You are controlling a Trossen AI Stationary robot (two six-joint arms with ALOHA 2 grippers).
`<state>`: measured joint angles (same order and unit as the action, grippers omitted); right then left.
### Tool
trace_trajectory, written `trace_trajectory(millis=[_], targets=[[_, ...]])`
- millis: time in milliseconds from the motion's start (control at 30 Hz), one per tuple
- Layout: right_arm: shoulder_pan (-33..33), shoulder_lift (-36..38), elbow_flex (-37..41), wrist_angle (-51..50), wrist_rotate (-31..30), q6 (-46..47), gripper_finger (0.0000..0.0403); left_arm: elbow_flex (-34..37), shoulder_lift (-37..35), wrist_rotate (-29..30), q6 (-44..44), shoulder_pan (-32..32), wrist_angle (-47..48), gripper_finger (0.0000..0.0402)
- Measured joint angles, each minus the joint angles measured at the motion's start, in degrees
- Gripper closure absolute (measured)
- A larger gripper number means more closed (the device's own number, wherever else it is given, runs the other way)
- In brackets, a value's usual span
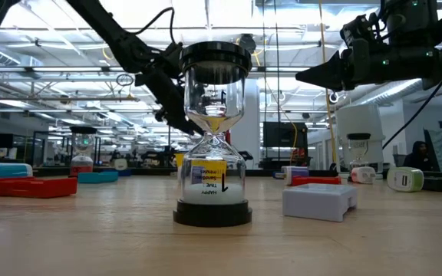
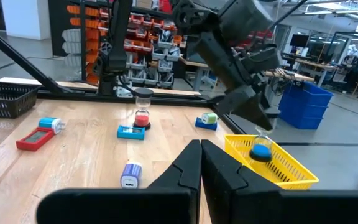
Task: Pick & Place Office items
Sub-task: Put the blue hour glass into the yellow bin
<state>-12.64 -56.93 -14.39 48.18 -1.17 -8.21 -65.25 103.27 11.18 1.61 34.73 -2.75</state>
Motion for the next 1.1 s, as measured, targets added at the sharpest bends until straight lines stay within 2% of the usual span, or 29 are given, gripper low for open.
trace_trajectory(millis=[133, 400, 600, 733, 867, 933, 1100], targets=[[0.0, 0.0, 0.0, 0.0, 0.0, 0.0, 0.0399, 0.0, 1.4, 1.1, 0.0, 0.7, 0.0, 0.0176], [0.0, 0.0, 0.0, 0.0, 0.0, 0.0, 0.0399, 0.0, 1.5, 1.2, 0.4, 1.6, 0.2, 0.019], [0.0, 0.0, 0.0, 0.0, 0.0, 0.0, 0.0399, 0.0, 2.6, 0.8, 1.5, 1.6, 0.7, 0.0172], [0.0, 0.0, 0.0, 0.0, 0.1, 0.0, 0.0399, 0.0, 3.1, 0.9, 1.6, 1.6, -0.5, 0.019], [0.0, 0.0, 0.0, 0.0, 0.5, 0.0, 0.0399, 0.0, 3.2, 0.9, 1.5, 1.6, -0.7, 0.019], [0.0, 0.0, 0.0, 0.0, 1.1, 0.0, 0.0399, 0.0, 3.2, 0.8, 1.6, 1.6, -0.4, 0.0173], [0.0, 0.0, 0.0, 0.0, 1.4, 0.0, 0.0399, 0.0, 3.2, 0.8, 1.6, 1.5, 0.1, 0.0102]])
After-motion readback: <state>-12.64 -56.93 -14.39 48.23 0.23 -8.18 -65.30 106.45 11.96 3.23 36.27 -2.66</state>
